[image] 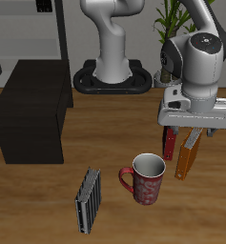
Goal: Place the orange book flat on top of the shelf
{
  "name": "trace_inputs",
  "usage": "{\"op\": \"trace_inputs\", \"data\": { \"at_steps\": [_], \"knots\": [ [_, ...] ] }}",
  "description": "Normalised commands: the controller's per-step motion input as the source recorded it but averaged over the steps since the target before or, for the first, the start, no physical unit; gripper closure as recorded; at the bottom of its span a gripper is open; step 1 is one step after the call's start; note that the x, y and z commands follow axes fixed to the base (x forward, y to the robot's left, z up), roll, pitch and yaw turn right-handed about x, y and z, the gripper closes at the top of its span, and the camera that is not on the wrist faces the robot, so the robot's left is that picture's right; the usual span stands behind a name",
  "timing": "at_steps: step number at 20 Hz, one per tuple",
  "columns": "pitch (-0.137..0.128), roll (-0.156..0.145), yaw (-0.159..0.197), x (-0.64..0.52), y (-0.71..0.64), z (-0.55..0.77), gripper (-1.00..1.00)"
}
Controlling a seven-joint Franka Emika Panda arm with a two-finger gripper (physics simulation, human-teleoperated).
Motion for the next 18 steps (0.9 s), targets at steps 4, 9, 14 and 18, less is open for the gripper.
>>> {"op": "trace_inputs", "data": {
  "at_steps": [4, 9, 14, 18],
  "knots": [
    [-0.03, -0.006, -0.018, -0.03, 0.02, -0.12, -1.0],
    [-0.028, 0.001, -0.01, -0.01, 0.08, -0.19, -1.0],
    [0.044, 0.013, -0.01, 0.0, 0.08, -0.32, -1.0],
    [0.062, 0.021, -0.008, 0.04, 0.05, -0.3, -1.0]
  ]
}}
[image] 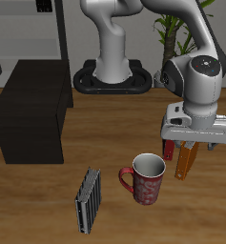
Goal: Place the orange book flat on top of the shelf
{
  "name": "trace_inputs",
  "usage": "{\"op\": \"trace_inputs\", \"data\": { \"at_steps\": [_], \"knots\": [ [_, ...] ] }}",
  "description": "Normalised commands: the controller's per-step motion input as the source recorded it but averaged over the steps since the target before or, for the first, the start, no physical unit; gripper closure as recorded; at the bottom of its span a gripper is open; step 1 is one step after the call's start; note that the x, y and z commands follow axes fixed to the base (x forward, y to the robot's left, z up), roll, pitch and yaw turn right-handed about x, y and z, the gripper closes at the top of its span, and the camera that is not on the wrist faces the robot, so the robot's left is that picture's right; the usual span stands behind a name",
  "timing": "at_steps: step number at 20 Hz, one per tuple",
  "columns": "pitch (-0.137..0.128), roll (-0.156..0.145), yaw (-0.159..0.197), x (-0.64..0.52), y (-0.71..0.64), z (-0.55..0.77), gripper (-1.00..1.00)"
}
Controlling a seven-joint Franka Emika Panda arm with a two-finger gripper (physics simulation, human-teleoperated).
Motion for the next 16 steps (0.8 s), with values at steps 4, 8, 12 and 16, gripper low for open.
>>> {"op": "trace_inputs", "data": {
  "at_steps": [4, 8, 12, 16],
  "knots": [
    [0.035, 0.056, -0.015, 0.06, 0.02, -0.21, 1.0],
    [0.02, -0.007, 0.001, 0.03, -0.08, -0.07, 1.0],
    [-0.016, 0.007, 0.017, 0.0, -0.04, 0.16, 1.0],
    [-0.063, 0.02, 0.046, -0.14, 0.05, 0.45, 1.0]
  ]
}}
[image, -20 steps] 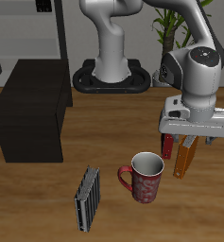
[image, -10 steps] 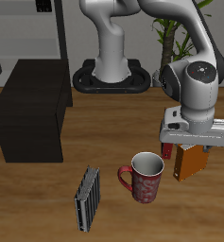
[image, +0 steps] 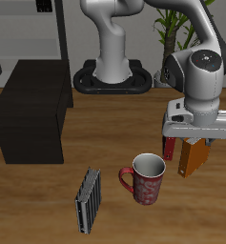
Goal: Place the orange book flat on top of the shelf
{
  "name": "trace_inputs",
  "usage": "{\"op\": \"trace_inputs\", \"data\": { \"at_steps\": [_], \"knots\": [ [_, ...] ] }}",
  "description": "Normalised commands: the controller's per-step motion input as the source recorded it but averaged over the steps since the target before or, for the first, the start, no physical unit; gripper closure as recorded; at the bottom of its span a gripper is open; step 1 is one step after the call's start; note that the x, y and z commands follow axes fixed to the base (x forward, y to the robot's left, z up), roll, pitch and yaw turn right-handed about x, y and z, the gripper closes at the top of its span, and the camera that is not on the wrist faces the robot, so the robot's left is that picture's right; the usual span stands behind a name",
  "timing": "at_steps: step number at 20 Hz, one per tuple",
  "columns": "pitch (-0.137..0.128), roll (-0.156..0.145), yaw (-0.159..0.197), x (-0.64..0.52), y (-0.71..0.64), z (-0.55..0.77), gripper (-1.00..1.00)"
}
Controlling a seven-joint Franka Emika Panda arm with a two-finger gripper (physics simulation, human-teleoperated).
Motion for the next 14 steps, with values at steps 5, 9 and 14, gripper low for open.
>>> {"op": "trace_inputs", "data": {
  "at_steps": [5, 9, 14],
  "knots": [
    [-0.024, 0.028, 0.053, -0.16, 0.01, 0.55, 1.0],
    [0.014, 0.018, 0.064, -0.29, -0.15, 0.62, 1.0],
    [-0.006, 0.027, 0.089, -0.44, -0.25, 0.61, 1.0]
  ]
}}
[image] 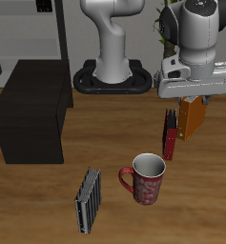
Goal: Place the orange book flat on top of the shelf
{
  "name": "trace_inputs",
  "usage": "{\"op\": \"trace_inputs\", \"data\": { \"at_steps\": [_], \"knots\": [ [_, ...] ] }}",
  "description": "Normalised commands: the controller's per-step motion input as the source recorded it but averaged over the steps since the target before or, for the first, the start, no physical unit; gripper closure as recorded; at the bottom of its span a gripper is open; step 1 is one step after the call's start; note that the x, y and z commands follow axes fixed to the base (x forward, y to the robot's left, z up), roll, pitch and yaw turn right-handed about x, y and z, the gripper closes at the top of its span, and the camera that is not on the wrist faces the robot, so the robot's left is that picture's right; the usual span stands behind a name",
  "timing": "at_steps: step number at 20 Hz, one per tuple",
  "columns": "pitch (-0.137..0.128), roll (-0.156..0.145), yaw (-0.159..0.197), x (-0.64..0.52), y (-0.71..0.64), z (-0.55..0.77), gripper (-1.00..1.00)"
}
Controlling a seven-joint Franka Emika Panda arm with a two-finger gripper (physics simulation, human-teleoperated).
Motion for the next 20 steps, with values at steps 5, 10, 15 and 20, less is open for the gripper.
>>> {"op": "trace_inputs", "data": {
  "at_steps": [5, 10, 15, 20],
  "knots": [
    [0.011, 0.026, 0.045, -0.49, -0.43, 0.59, 1.0],
    [-0.021, -0.078, 0.098, -0.37, -0.61, 0.42, 1.0],
    [0.004, -0.061, 0.004, -0.24, -0.59, 0.3, 1.0],
    [0.01, -0.079, 0.003, -0.22, -0.96, 0.32, 1.0]
  ]
}}
